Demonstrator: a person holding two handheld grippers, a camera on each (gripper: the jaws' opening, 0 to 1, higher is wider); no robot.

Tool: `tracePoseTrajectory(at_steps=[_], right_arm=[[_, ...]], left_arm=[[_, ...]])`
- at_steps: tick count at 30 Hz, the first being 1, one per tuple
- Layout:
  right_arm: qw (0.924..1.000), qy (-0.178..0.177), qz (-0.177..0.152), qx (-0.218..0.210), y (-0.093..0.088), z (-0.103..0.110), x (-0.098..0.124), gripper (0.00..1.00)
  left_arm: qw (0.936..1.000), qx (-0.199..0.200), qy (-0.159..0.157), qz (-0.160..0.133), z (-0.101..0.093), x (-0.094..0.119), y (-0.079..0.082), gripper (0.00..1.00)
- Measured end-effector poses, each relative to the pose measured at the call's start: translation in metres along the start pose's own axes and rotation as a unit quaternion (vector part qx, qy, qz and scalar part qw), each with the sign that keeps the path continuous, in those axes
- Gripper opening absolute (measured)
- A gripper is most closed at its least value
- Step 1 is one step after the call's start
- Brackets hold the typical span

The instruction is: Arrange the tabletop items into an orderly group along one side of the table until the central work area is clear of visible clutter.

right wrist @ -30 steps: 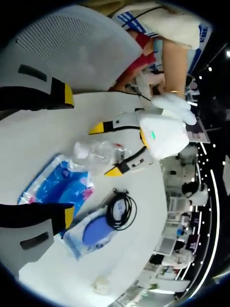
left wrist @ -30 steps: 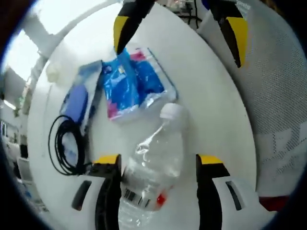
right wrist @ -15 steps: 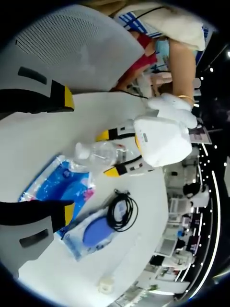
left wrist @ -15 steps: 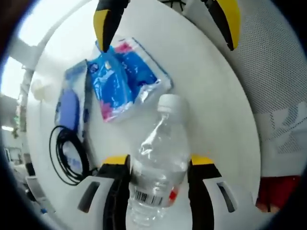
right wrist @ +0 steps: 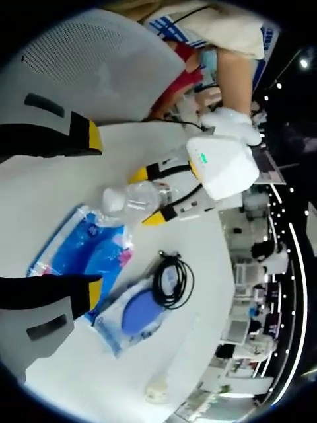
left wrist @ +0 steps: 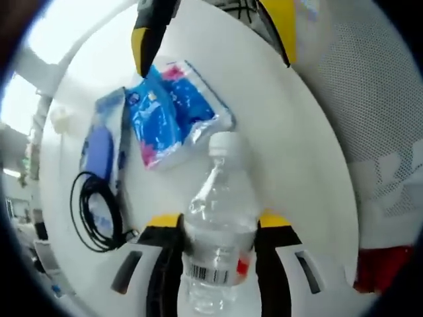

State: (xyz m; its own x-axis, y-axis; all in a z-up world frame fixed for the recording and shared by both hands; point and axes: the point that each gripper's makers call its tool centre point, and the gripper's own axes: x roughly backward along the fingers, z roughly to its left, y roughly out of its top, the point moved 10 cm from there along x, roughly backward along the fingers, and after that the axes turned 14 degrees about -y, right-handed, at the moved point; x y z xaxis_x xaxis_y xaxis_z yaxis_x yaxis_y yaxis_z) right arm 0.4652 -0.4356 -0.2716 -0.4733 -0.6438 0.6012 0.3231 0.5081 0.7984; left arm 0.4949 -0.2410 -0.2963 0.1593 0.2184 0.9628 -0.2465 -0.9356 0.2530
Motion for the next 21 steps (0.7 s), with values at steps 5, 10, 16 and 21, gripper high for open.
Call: tracePoseTrajectory(at_steps=[5,10,16,21], right_arm=[[0.9999,-0.008,-0.002,-0.011,-0.001,-0.004,0.0,0.71],[0.9995,-0.005,-0.01,-0.031,-0.001,-0.007,0.001,0.71],[0.9994,-0.013,-0.014,-0.027,-0.001,-0.009,0.002,0.74],[0.9994,-0.013,-0.023,-0.021,0.002,-0.008,0.004,0.76]], left_arm=[[0.999,0.001,0.015,-0.041,-0.007,0.008,0.004,0.38],[0.9932,0.025,0.058,-0.098,-0.007,0.021,0.007,0.38],[0.9779,0.055,0.112,-0.168,-0.006,0.04,0.008,0.37],[0.9651,0.077,0.127,-0.216,-0.007,0.049,0.005,0.37]])
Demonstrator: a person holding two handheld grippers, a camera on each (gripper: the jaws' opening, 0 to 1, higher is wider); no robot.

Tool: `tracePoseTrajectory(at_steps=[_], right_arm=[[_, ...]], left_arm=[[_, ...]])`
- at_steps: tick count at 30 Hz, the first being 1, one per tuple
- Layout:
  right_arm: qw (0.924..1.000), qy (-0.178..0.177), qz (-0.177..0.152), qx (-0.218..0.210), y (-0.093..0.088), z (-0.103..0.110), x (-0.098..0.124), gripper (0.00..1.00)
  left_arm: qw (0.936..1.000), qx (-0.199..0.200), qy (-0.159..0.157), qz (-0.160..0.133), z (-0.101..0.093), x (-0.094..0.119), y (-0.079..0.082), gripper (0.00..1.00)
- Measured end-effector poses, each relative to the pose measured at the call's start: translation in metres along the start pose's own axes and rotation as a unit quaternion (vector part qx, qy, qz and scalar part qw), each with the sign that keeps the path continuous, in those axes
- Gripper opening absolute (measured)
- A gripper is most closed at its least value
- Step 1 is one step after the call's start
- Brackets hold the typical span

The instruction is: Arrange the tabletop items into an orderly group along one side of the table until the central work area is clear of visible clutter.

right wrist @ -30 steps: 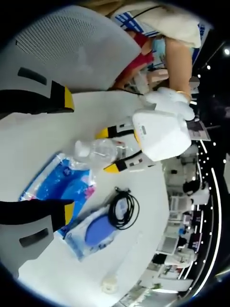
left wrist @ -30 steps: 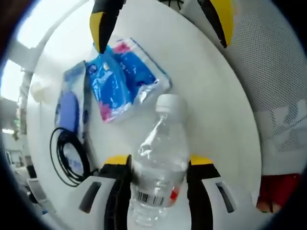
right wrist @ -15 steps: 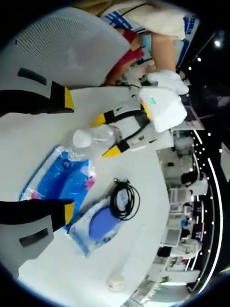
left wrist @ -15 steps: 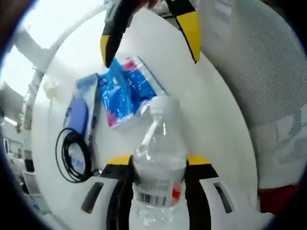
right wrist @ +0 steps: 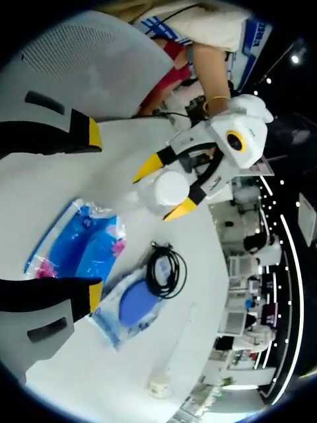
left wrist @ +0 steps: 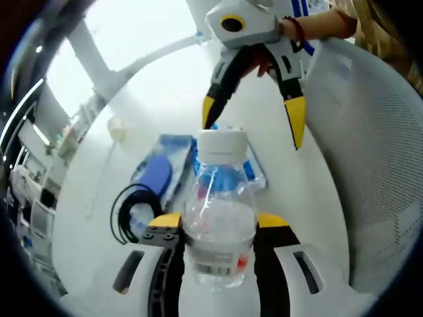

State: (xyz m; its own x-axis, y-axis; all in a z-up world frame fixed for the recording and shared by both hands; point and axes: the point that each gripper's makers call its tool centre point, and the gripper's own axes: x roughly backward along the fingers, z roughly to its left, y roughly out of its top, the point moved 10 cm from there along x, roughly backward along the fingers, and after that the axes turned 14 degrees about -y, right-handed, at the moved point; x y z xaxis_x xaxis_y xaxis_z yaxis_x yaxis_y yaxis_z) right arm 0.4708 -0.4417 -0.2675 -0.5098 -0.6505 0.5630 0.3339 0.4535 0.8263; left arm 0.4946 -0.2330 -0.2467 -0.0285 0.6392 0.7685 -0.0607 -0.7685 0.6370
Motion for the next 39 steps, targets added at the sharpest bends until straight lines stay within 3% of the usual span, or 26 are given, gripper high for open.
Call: tracePoseTrajectory(at_steps=[10,13,17,22,30,34,39], right_arm=[[0.9998,-0.015,0.004,0.015,0.0,-0.002,0.002,0.82],[0.9996,-0.023,0.005,0.015,0.0,-0.004,0.003,0.87],[0.9993,-0.034,0.009,0.015,0.0,-0.006,0.004,0.94],[0.9989,-0.042,0.011,0.016,0.0,-0.007,0.005,0.99],[0.9984,-0.052,0.017,0.013,-0.001,-0.009,0.007,0.99],[0.9981,-0.054,0.024,0.015,-0.003,-0.01,0.006,0.99],[0.997,-0.063,0.037,0.027,-0.007,-0.011,0.006,0.99]], left_arm=[[0.9972,0.048,0.034,-0.045,0.001,0.016,-0.012,0.37],[0.9945,0.071,0.039,-0.067,-0.001,0.02,-0.018,0.37],[0.9927,0.085,0.044,-0.073,-0.004,0.026,-0.025,0.37],[0.9919,0.092,0.038,-0.079,-0.008,0.028,-0.028,0.37],[0.9899,0.105,0.011,-0.095,-0.006,0.033,-0.037,0.38],[0.983,0.143,-0.003,-0.115,0.001,0.034,-0.045,0.38],[0.9867,0.119,-0.031,-0.106,0.003,0.033,-0.043,0.38]])
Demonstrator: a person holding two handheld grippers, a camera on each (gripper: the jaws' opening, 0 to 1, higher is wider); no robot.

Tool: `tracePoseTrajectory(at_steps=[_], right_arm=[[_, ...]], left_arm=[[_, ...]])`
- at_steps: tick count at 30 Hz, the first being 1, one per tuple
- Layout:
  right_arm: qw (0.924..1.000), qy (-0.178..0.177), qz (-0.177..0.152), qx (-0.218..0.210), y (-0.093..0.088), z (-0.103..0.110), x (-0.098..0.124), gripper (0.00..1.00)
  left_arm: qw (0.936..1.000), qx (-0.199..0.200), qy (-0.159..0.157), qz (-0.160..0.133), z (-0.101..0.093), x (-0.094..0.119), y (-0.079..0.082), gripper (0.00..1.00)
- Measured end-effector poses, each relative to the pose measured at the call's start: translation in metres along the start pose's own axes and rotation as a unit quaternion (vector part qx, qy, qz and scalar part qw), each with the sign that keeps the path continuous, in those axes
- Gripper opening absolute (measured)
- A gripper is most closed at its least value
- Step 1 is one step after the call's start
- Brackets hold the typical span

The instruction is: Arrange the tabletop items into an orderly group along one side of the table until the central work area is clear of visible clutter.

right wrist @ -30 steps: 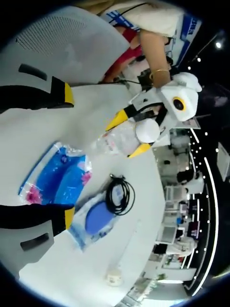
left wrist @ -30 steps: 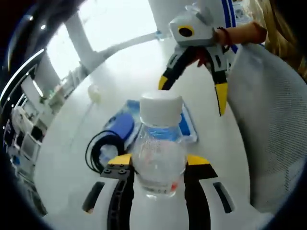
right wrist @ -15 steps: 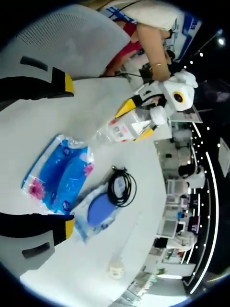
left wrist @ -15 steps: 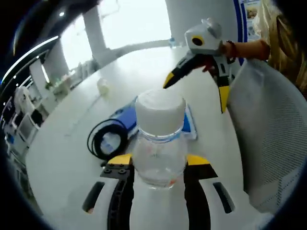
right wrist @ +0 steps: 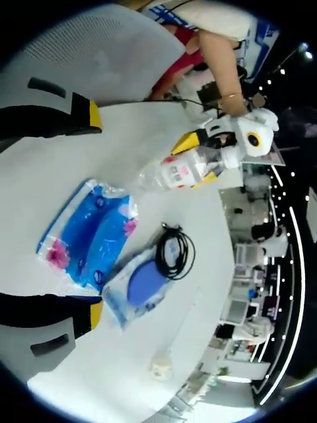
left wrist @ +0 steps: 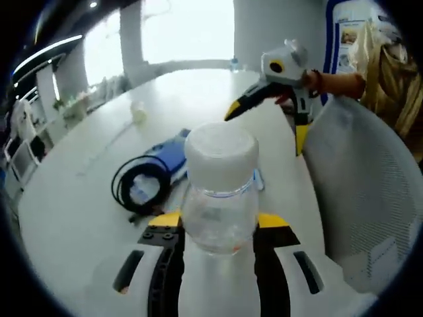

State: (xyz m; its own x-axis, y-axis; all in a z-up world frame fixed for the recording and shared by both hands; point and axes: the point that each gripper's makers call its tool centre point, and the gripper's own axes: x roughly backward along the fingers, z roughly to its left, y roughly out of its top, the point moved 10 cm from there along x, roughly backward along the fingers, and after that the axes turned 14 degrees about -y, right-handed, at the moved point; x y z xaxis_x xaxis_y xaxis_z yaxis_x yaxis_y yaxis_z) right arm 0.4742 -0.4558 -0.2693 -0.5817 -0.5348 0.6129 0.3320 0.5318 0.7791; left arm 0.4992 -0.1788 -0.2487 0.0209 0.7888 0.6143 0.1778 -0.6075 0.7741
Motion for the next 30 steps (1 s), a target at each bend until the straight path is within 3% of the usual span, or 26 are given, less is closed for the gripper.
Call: tracePoseTrajectory(at_steps=[5,14,16,18,22,24,25,28,30], right_arm=[[1.0,-0.004,0.004,-0.005,-0.001,-0.002,0.0,0.99],[0.9999,-0.008,0.011,-0.008,-0.004,-0.004,0.001,0.99],[0.9998,-0.009,0.012,-0.01,-0.004,-0.004,0.002,0.99],[0.9998,-0.009,0.01,-0.012,-0.004,-0.004,0.002,0.99],[0.9998,-0.009,0.005,-0.015,-0.003,-0.004,0.003,0.99],[0.9998,-0.01,0.004,-0.015,-0.003,-0.004,0.003,0.99],[0.9998,-0.01,0.004,-0.015,-0.003,-0.004,0.003,0.99],[0.9998,-0.01,0.004,-0.016,-0.002,-0.004,0.003,0.99],[0.9998,-0.009,0.003,-0.015,-0.002,-0.004,0.003,0.99]], left_arm=[[0.9999,0.001,-0.014,0.009,0.003,0.001,0.0,0.38],[0.9999,0.008,-0.013,0.007,0.004,0.001,-0.003,0.39],[0.9999,0.011,0.009,-0.002,0.007,0.001,-0.004,0.49],[0.9976,0.041,0.03,-0.048,0.008,0.001,-0.005,0.64],[0.9906,0.061,0.067,-0.103,0.002,0.006,-0.003,0.72],[0.9855,0.073,0.094,-0.121,0.0,0.007,-0.003,0.85],[0.982,0.062,0.113,-0.138,-0.002,0.007,-0.001,0.95],[0.978,0.067,0.129,-0.149,-0.01,0.006,0.002,0.98],[0.979,0.062,0.133,-0.142,-0.014,0.005,0.002,1.0]])
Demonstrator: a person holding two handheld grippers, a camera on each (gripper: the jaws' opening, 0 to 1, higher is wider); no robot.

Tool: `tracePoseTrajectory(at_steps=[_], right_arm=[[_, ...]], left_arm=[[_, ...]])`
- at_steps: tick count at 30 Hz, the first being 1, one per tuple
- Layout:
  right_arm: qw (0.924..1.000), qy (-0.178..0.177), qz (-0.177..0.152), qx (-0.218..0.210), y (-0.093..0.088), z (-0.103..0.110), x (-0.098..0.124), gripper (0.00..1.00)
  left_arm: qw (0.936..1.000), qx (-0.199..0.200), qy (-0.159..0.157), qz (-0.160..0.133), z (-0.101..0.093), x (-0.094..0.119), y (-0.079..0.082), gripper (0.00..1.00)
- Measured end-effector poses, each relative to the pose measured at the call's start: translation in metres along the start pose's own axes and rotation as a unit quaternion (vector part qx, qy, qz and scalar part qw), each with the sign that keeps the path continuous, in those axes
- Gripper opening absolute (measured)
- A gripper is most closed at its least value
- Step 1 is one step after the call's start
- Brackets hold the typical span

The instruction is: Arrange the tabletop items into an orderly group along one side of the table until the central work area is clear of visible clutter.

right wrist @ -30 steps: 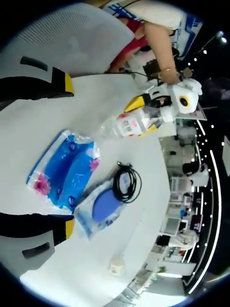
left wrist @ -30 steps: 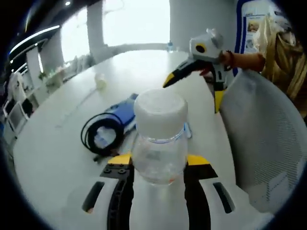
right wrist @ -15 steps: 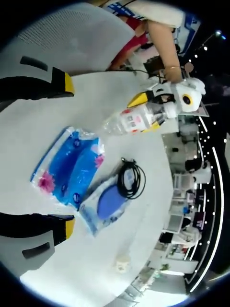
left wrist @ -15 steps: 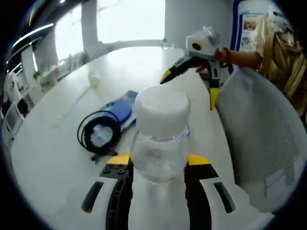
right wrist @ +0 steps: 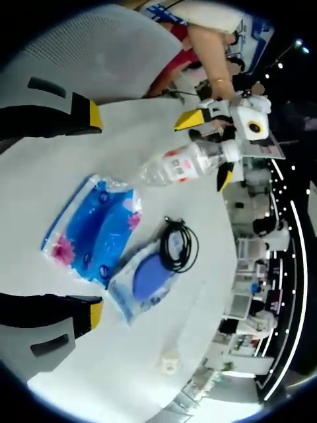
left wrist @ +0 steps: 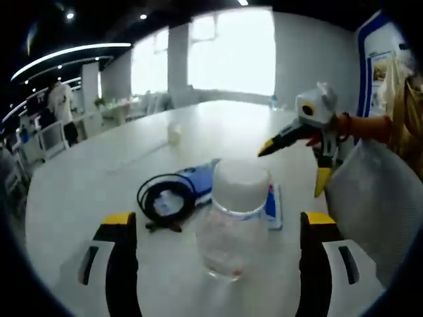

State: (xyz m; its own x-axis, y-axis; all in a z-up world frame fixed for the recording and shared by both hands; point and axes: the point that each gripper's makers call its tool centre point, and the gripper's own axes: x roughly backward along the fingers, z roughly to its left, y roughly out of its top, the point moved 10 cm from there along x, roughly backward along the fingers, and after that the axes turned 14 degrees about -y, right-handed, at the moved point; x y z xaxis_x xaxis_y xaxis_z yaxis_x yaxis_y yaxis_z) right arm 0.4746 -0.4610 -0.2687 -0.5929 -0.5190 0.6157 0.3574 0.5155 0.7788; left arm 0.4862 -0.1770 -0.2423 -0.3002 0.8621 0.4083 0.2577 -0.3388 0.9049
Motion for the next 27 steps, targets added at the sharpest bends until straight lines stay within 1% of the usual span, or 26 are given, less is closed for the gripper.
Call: tracePoseTrajectory(at_steps=[1,3,4,5,8,9,11,12,13,14,15,16,19,20,21,22,23,25,26,27], right_arm=[[1.0,0.0,0.0,0.001,0.0,0.001,0.0,0.99],[1.0,0.001,-0.001,0.001,0.001,0.001,0.0,0.99],[1.0,0.001,-0.001,0.002,0.001,0.001,0.001,0.99],[1.0,0.0,-0.002,0.002,0.001,0.001,0.001,0.99],[1.0,0.0,-0.003,0.0,0.002,0.001,0.001,0.99],[1.0,0.0,-0.004,0.0,0.002,0.001,0.001,0.99],[1.0,0.0,-0.005,0.0,0.002,0.0,0.002,0.99],[1.0,0.0,-0.005,0.0,0.002,0.0,0.002,0.99],[1.0,0.0,-0.006,0.0,0.002,0.0,0.002,0.99],[1.0,0.0,-0.007,-0.001,0.003,0.0,0.002,0.99],[1.0,0.0,-0.008,-0.001,0.003,0.0,0.003,0.99],[1.0,0.0,-0.008,-0.001,0.003,0.0,0.003,0.99],[1.0,0.001,-0.007,-0.002,0.003,0.0,0.003,0.99],[1.0,0.002,-0.006,-0.002,0.003,0.001,0.003,0.99],[1.0,0.002,-0.007,-0.003,0.003,0.001,0.003,0.99],[1.0,0.001,-0.008,-0.004,0.003,0.0,0.004,0.99],[1.0,0.0,-0.009,-0.005,0.003,0.0,0.004,0.99],[0.9999,0.0,-0.01,-0.008,0.004,0.0,0.004,0.99],[0.9999,0.0,-0.012,-0.009,0.004,0.0,0.004,0.99],[0.9999,0.001,-0.012,-0.01,0.004,0.0,0.004,0.99]], left_arm=[[0.9999,0.005,0.014,-0.003,0.001,0.0,0.0,1.0],[0.9995,0.004,0.028,-0.012,-0.002,0.0,0.002,1.0],[0.9989,0.003,0.043,-0.019,-0.003,0.001,0.004,1.0],[0.9984,-0.001,0.05,-0.026,-0.004,0.001,0.006,1.0],[0.9968,0.011,0.067,-0.042,-0.009,0.002,0.01,1.0],[0.996,0.009,0.076,-0.046,-0.012,0.003,0.013,1.0],[0.9919,0.012,0.107,-0.067,-0.015,0.007,0.017,1.0],[0.9908,0.015,0.108,-0.08,-0.017,0.007,0.019,1.0],[0.9882,0.024,0.113,-0.101,-0.021,0.008,0.023,1.0],[0.9877,0.024,0.113,-0.106,-0.023,0.009,0.024,1.0],[0.9873,0.023,0.115,-0.107,-0.025,0.01,0.025,1.0],[0.9864,0.021,0.129,-0.1,-0.027,0.01,0.026,1.0],[0.9832,0.024,0.154,-0.094,-0.031,0.012,0.027,0.99],[0.9807,0.033,0.165,-0.099,-0.035,0.014,0.028,0.99],[0.9805,0.035,0.168,-0.096,-0.037,0.014,0.028,0.99],[0.9771,0.047,0.183,-0.098,-0.04,0.016,0.027,0.98],[0.9746,0.057,0.189,-0.105,-0.041,0.017,0.027,0.96],[0.9719,0.065,0.197,-0.111,-0.045,0.019,0.027,0.88],[0.9722,0.058,0.2,-0.107,-0.047,0.02,0.027,0.86],[0.9702,0.037,0.216,-0.103,-0.048,0.021,0.027,0.84]])
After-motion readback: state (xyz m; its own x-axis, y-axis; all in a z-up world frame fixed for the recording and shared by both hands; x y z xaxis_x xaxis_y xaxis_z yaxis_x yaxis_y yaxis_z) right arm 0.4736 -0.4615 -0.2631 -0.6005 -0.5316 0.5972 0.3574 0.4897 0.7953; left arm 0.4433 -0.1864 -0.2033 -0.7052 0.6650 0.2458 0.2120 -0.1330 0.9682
